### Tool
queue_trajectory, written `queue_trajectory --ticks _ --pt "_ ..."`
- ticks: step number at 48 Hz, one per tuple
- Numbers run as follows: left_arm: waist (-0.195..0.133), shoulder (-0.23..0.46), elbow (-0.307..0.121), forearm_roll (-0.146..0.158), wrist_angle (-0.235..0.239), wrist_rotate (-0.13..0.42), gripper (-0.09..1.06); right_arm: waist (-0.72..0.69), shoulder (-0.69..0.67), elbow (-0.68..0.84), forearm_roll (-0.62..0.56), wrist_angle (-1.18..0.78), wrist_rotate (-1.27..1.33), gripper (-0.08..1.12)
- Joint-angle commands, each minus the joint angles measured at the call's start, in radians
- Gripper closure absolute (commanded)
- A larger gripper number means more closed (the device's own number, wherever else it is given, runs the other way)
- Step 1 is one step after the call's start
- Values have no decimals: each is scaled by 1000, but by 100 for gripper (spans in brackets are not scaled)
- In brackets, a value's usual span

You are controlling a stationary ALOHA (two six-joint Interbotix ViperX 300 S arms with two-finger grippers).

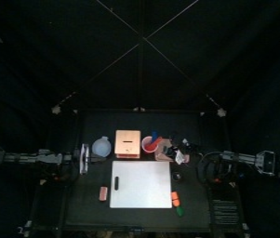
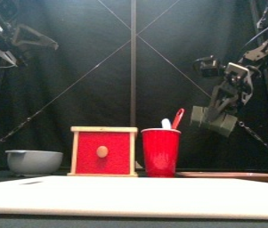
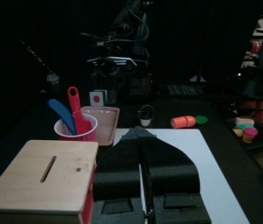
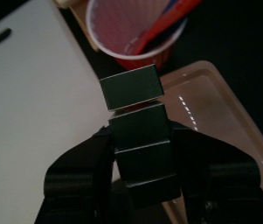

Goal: Place sushi on board then cut the sushi with the knife then place the pieces on the plate
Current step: Place the sushi on the board

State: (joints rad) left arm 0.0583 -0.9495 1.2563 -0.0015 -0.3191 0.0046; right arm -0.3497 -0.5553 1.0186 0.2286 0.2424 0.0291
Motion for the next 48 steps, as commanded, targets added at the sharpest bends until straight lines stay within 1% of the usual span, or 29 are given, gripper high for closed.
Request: queue_trajectory --ticks 1,8,20,32,41,48 --pt "3 5 -14 0 -5 2 99 51 -40 -35 34 -25 6 48" --pt "3 5 -14 0 -5 -2 99 121 -44 -48 77 -71 9 48" --pt "3 5 -12 -3 -5 -3 99 253 -12 -48 210 -190 9 46" --pt "3 5 -14 -3 -5 -3 99 377 75 -69 321 -304 9 46" --pt "3 5 -12 -3 -3 -5 99 443 150 -92 393 -391 9 46" --pt "2 5 -8 -3 0 -5 99 512 199 -94 491 -465 8 46"
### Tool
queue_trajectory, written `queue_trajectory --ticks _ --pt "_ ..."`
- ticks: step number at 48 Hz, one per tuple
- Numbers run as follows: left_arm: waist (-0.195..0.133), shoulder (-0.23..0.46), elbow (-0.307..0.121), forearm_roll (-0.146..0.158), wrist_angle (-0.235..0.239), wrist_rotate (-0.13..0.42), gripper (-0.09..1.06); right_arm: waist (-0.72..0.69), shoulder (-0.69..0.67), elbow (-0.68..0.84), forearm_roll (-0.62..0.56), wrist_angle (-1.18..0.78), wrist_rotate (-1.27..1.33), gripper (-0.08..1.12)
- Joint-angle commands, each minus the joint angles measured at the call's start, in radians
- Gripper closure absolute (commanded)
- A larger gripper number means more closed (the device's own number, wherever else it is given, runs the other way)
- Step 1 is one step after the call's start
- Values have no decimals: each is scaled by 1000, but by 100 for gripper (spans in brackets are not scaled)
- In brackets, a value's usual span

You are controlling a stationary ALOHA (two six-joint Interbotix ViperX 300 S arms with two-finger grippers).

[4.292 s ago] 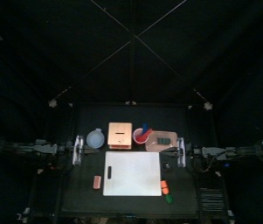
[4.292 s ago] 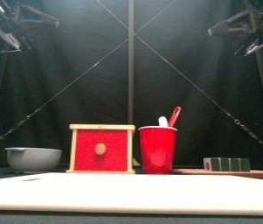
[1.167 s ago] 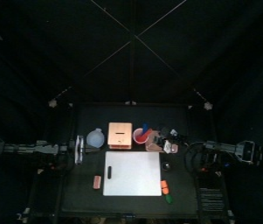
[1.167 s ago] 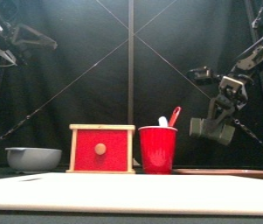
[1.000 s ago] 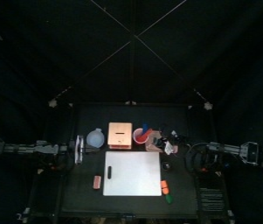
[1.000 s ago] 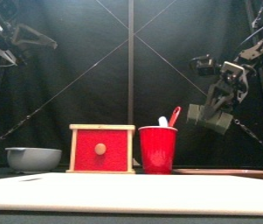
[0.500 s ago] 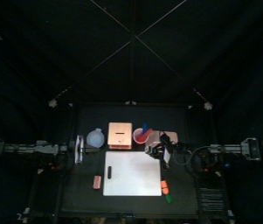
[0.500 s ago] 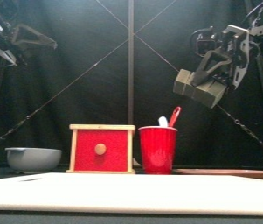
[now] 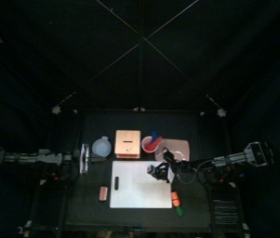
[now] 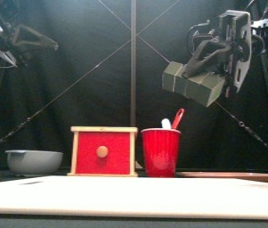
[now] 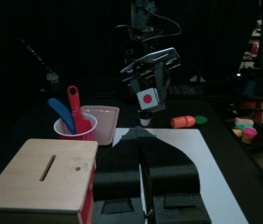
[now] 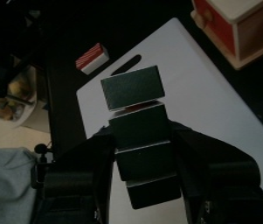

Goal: Place sushi on board then cut the sushi with the knife then place the pieces on the plate
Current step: Place the sushi on the board

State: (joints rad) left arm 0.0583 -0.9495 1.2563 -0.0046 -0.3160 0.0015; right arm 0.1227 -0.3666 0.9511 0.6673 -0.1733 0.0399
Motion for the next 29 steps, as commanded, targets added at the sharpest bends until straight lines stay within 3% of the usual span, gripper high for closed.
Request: queue_trajectory --ticks 1,29 --pt "2 5 -6 0 -3 -2 99 52 15 -26 64 -61 -5 46" --pt "2 5 12 0 14 2 99 245 225 -95 374 -379 -20 46"
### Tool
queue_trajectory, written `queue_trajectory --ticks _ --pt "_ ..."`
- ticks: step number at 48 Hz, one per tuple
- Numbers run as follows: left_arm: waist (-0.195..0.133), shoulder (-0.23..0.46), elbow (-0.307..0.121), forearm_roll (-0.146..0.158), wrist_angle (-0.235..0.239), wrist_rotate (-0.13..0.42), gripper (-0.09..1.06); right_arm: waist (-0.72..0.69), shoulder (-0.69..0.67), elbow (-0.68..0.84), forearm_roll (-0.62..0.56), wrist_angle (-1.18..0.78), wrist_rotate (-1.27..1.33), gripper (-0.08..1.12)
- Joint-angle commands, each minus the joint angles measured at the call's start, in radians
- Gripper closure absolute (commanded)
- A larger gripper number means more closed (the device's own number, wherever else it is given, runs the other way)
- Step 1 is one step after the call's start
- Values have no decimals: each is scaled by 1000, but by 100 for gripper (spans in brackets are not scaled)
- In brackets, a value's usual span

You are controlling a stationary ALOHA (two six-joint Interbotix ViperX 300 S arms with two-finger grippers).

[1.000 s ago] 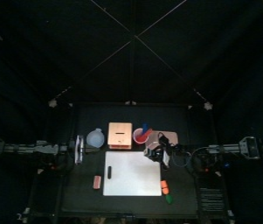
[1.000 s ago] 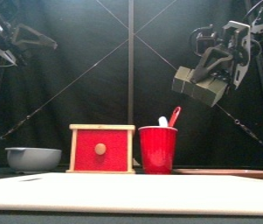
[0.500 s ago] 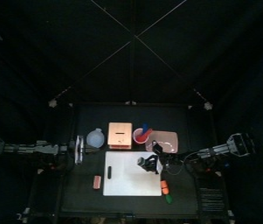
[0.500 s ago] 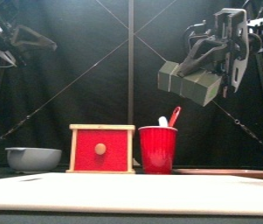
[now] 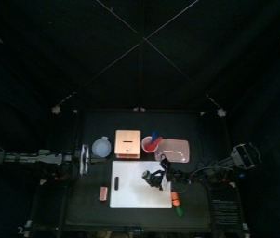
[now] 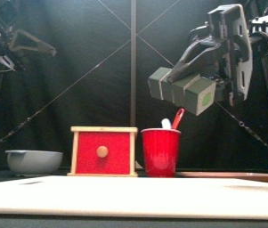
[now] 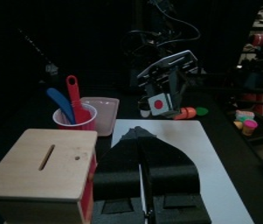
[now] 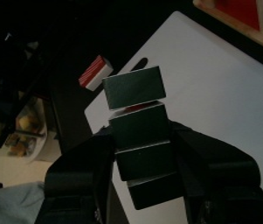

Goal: Place sushi on board then cut the sushi with the knife then place the pieces on the plate
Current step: Place the sushi on the board

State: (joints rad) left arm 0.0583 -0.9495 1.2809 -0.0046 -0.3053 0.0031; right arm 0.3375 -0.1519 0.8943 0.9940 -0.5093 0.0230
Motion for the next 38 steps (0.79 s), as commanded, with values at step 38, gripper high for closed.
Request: queue_trajectory --ticks 38 --pt "3 5 -3 0 67 2 99 97 210 -288 721 -199 -364 46"
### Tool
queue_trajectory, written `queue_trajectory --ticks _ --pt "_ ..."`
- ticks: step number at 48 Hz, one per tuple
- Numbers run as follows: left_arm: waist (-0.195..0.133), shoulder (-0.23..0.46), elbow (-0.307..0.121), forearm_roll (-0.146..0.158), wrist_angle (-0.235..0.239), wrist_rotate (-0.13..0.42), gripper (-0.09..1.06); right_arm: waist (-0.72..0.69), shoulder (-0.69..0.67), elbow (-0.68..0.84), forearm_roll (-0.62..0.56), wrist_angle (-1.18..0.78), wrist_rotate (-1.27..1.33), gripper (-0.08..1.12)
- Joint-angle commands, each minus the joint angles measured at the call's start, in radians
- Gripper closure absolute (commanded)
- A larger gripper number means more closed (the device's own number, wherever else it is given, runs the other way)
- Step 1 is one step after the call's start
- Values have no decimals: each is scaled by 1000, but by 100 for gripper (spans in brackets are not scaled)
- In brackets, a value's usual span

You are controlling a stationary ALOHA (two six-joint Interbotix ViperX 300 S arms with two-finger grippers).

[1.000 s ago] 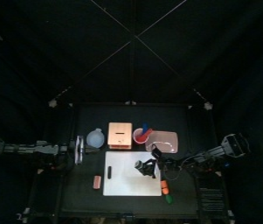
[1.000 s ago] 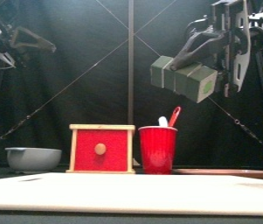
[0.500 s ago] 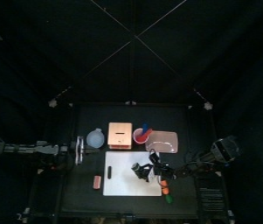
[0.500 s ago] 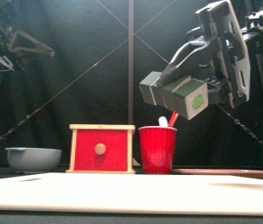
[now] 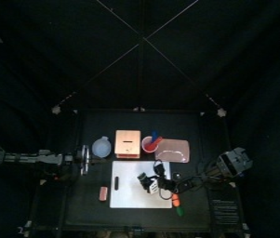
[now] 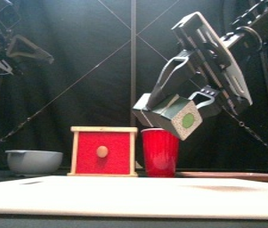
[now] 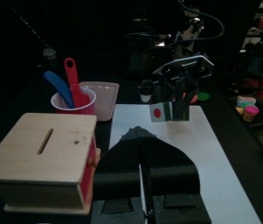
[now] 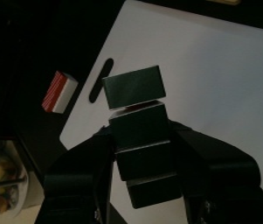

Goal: Place sushi on board then cut the sushi with the knife then place the pieces on the plate
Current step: Place the sushi on the board

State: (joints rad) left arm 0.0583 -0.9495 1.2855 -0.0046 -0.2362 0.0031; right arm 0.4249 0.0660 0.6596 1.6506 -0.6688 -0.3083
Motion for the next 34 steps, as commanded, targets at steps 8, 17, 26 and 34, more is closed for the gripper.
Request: queue_trajectory --ticks 8,17,26,34 --pt "3 5 -2 0 -2 2 99 23 20 -97 164 -83 -55 46" --pt "3 5 -2 2 2 2 99 29 63 -147 308 -127 -71 46" --pt "5 5 -2 3 25 3 99 23 100 -186 380 -149 -103 46" --pt "8 5 -2 0 46 2 99 18 123 -221 411 -173 -104 46"
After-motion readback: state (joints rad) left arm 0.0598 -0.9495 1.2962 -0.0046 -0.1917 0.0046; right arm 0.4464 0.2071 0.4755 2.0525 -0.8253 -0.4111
